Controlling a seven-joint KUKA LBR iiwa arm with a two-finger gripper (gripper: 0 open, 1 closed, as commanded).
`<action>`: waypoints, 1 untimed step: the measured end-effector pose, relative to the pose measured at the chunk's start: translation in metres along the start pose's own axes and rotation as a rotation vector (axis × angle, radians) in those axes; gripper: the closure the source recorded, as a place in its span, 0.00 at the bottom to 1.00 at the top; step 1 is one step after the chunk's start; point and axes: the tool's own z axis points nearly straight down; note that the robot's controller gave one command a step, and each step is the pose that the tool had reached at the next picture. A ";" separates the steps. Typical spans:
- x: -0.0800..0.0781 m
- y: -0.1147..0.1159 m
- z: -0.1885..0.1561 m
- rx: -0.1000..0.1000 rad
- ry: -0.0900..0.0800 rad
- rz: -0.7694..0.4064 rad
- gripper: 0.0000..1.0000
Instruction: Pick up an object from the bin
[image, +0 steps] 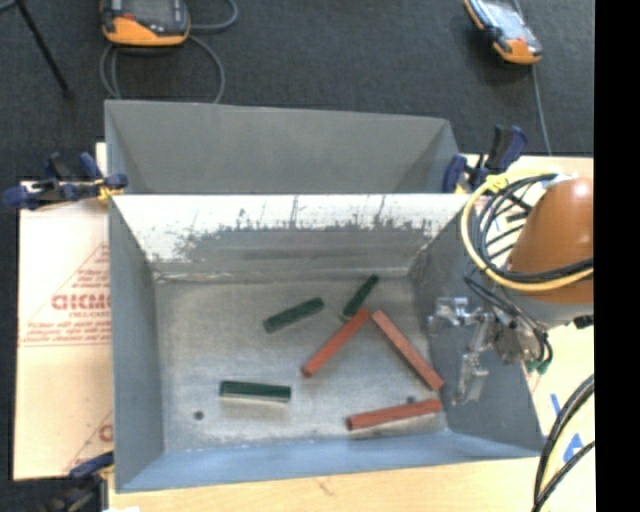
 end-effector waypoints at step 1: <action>0.000 0.000 0.000 0.000 0.000 -0.001 0.00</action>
Offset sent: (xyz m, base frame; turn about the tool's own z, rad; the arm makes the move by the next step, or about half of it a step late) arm -0.0230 0.0160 -0.1063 -0.1627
